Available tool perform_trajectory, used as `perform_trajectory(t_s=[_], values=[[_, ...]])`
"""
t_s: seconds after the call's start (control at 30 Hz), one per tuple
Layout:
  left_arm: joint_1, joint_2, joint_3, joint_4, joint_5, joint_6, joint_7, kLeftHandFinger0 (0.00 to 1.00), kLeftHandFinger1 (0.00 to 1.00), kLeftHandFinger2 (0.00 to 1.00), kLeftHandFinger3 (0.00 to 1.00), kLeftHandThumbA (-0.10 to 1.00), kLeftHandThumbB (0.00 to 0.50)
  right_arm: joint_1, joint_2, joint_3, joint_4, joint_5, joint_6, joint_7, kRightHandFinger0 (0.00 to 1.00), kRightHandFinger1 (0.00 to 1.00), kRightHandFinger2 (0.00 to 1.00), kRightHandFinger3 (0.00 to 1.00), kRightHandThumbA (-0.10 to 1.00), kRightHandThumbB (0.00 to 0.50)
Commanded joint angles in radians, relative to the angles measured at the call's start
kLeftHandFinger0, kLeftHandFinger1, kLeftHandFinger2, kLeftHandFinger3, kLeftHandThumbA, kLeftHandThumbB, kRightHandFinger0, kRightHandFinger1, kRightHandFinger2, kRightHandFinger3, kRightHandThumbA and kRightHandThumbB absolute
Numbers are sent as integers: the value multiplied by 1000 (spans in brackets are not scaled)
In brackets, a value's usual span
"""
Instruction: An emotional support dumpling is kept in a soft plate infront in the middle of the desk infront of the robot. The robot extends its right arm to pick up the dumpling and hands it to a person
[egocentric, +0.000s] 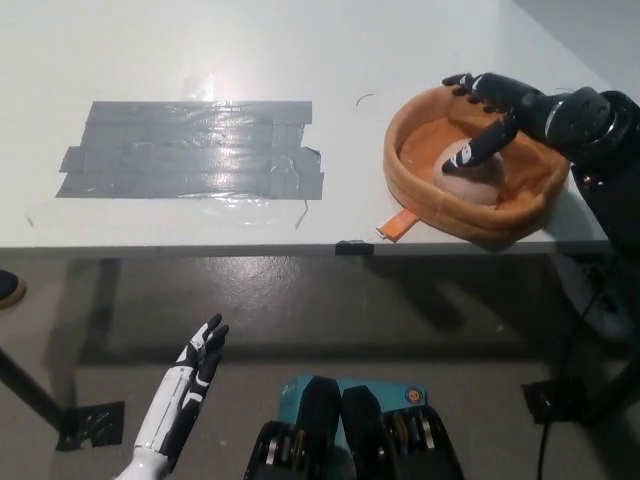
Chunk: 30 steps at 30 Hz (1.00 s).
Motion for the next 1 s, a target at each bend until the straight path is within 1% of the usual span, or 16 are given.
perform_trajectory(t_s=[0.0,0.07,0.1,0.2,0.23,0.4,0.5,0.53,0.6,0.63,0.7,0.77,0.8,0.9,0.93,0.97], values=[[-21,12,-2,-6,9,-36,-8,1000,1000,1000,1000,1000,180,-11,-16,-60,-10,27,-10,24,1000,1000,1000,1000,904,320],[-24,11,-2,-6,9,-31,-7,1000,1000,1000,1000,1000,181,-11,-16,-74,-12,32,1,34,1000,1000,1000,1000,891,316],[-26,11,-2,-5,10,-31,-7,1000,1000,1000,1000,1000,189,-14,-16,-75,-8,25,-1,36,1000,1000,1000,1000,895,325],[-26,11,-4,-13,13,-23,-9,1000,1000,1000,1000,1000,194,-17,-16,-75,-2,4,10,39,1000,1000,1000,1000,894,327],[-27,10,-5,-10,15,-28,-7,1000,1000,1000,1000,1000,185,-18,-16,-73,5,-4,15,37,1000,1000,1000,1000,886,336],[-35,8,-3,-11,11,-23,-10,1000,1000,1000,1000,1000,171,-33,-23,-59,30,-24,5,44,1000,1000,1000,1000,899,346],[-40,9,-3,-13,12,-18,-12,1000,1000,1000,1000,1000,173,-34,-27,-66,18,-18,16,54,1000,1000,1000,1000,895,343],[-43,8,-2,-11,11,-16,-12,1000,1000,1000,1000,1000,177,-34,-30,-68,10,-14,16,63,1000,1000,1000,1000,893,324],[-45,4,-2,-8,8,-19,-11,1000,1000,1000,1000,1000,174,-40,-35,-72,13,-8,17,77,1000,1000,1000,1000,890,320],[-46,3,-3,-9,11,-16,-9,1000,1000,1000,1000,1000,174,-45,-41,-66,9,-13,15,85,1000,1000,1000,1000,906,314],[-52,5,-3,7,16,-34,-5,1000,1000,1000,1000,1000,169,-50,-54,-48,-9,-36,8,89,1000,1000,1000,1000,975,334],[-55,4,-3,8,14,-31,-6,1000,1000,1000,1000,1000,168,-55,-61,-47,-23,-38,8,95,1000,1000,1000,1000,1000,333],[-55,6,-4,5,17,-31,-8,1000,1000,1000,1000,1000,158,-60,-65,-50,-32,-34,14,101,1000,1000,1000,1000,1000,362],[-58,15,-14,8,49,-39,-3,1000,1000,1000,1000,996,168,-74,-67,-59,-28,-26,15,112,1000,1000,1000,1000,1000,367],[-61,16,-15,6,54,-35,-4,1000,1000,1000,1000,989,173,-80,-68,-60,-27,-27,15,115,1000,1000,1000,1000,1000,378],[-60,16,-17,4,54,-33,-7,1000,1000,1000,1000,976,168,-84,-71,-59,-32,-28,13,122,1000,1000,1000,1000,1000,370]])
